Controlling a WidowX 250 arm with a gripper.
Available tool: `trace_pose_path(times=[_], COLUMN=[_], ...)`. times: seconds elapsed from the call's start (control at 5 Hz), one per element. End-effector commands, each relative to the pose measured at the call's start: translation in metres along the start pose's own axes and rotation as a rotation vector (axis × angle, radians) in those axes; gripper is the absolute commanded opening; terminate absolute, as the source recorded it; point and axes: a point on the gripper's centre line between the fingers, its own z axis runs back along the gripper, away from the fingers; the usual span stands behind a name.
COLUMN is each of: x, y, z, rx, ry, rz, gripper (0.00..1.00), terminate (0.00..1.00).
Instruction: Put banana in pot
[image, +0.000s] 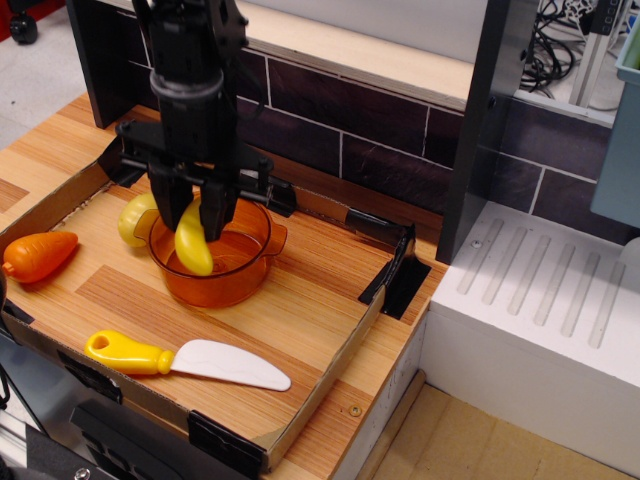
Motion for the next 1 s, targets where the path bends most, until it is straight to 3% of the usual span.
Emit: trace_pose_path(times=[0.0, 0.2, 0.6, 0.8], x=[0.005, 0.003, 0.005, 0.005], y=[0.001, 0.001, -0.011, -0.011], z=[0.017, 0.028, 0.083, 0.083], rx=[-0.008, -0.019, -0.105, -0.105], ry=[-0.054, -0.072, -0.068, -0.068], rz=[0.025, 0.031, 0.062, 0.062], gripper=[1.00, 1.00, 1.00, 1.00], terminate=[0.00, 0.00, 0.00, 0.00])
